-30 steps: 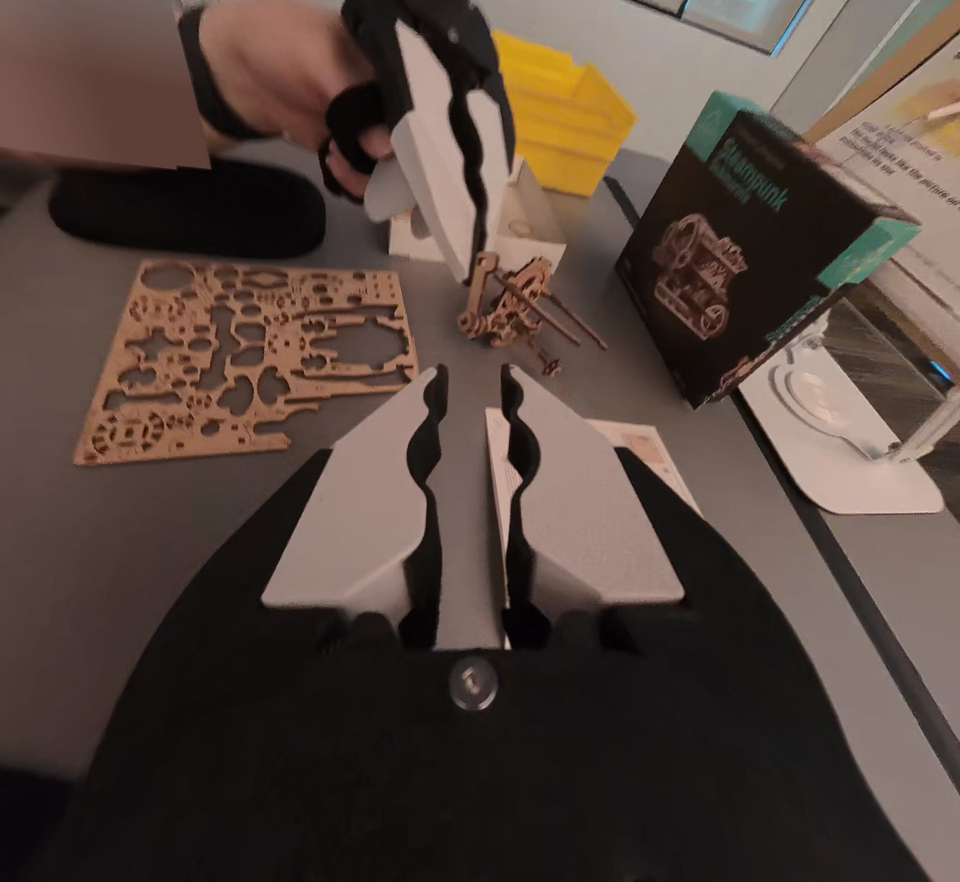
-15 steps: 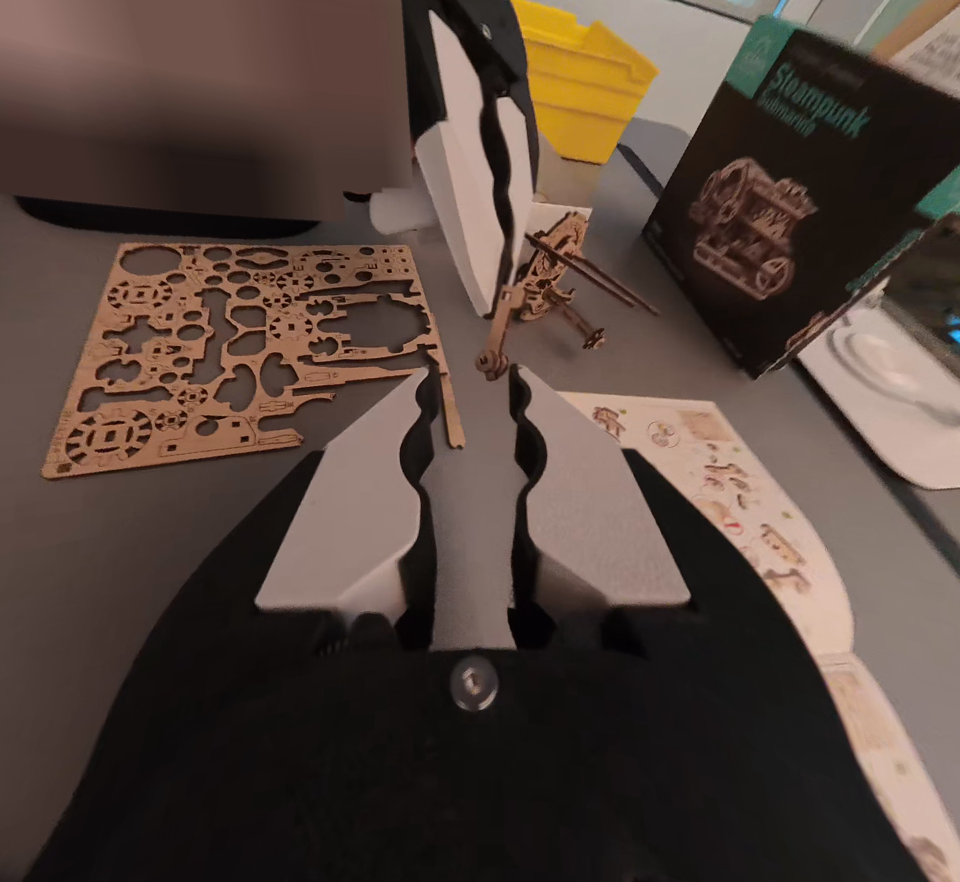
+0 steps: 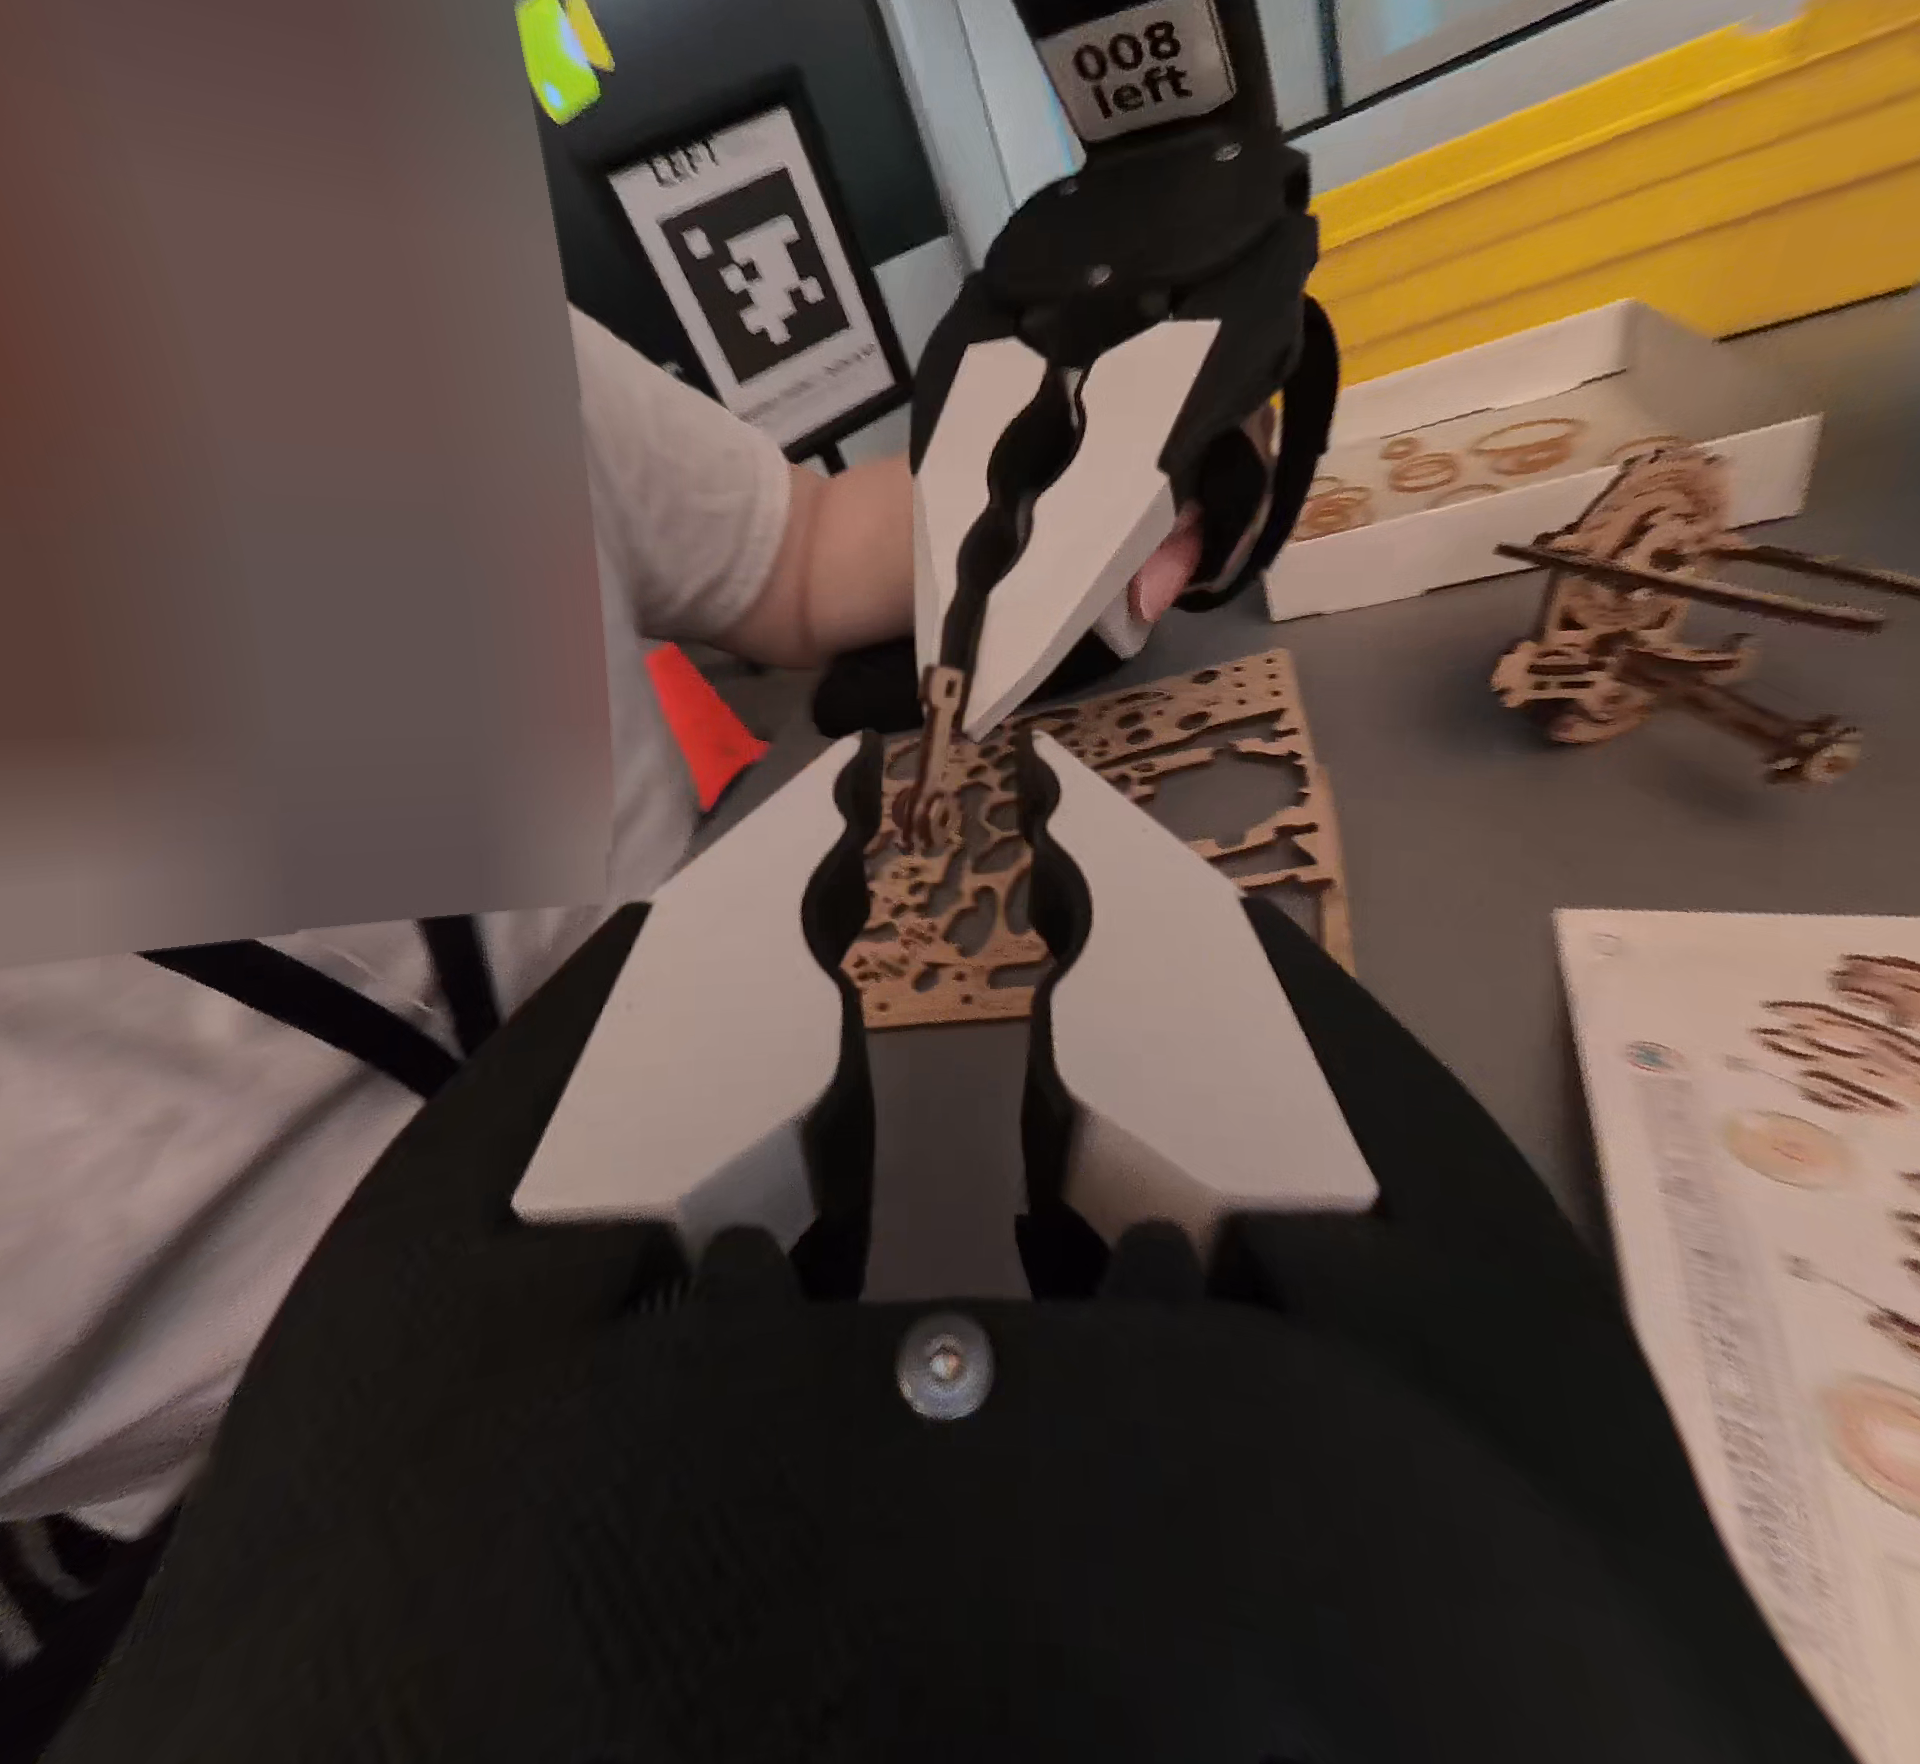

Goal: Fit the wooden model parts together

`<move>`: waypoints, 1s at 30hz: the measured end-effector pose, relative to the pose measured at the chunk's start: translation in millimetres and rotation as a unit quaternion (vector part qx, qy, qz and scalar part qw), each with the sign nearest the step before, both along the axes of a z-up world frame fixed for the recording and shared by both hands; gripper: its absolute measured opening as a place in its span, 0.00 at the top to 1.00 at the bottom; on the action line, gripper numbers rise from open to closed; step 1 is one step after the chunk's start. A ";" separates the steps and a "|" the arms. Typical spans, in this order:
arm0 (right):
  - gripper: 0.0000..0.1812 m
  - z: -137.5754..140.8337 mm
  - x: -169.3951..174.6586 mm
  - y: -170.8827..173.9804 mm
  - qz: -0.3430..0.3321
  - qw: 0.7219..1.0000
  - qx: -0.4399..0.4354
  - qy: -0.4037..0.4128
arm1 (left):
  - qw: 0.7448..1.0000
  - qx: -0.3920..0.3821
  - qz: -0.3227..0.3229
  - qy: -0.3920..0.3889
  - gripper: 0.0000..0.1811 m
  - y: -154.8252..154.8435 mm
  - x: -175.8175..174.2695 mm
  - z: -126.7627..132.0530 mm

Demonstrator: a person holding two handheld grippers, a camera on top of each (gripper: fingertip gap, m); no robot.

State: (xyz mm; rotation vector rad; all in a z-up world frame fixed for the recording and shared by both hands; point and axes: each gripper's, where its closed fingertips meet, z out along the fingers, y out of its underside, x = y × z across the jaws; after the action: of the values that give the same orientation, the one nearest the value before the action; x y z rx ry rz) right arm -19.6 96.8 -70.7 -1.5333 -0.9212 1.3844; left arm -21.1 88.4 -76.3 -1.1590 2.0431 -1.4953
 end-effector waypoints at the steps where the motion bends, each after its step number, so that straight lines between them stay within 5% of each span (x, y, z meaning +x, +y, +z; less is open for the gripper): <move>1: 0.87 0.4 -2.4 -0.2 0.010 1.000 -0.023 0.005 | 1.000 -0.007 -0.014 -0.005 1.00 -5.0 -1.0 0.9; 6: 0.94 5.2 -13.8 -21.9 0.102 0.989 -0.098 0.034 | 0.996 -0.022 -0.076 -0.046 1.00 -28.0 -7.7 9.1; 11: 0.89 13.5 -16.9 -41.1 0.176 0.971 -0.151 0.060 | 0.991 -0.005 -0.109 -0.073 1.00 -40.2 -13.0 11.4; 18: 0.94 6.1 -26.1 -47.3 0.183 0.973 -0.140 0.017 | 0.984 -0.003 -0.153 -0.094 1.00 -54.6 -20.6 9.2; 27: 0.88 -1.2 -28.3 -53.0 0.193 0.966 -0.171 -0.022 | 0.985 0.027 -0.135 -0.102 1.00 -47.2 -18.8 6.0; 30: 0.98 1.0 -33.4 -63.0 0.220 0.962 -0.164 -0.017 | 0.983 0.025 -0.147 -0.107 1.00 -50.9 -21.8 7.4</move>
State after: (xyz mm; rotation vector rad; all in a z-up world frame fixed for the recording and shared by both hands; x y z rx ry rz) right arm -52.9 33.8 -69.6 -1.6605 -1.1448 1.9096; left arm -42.9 37.5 -68.9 -0.6644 2.1547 -1.6117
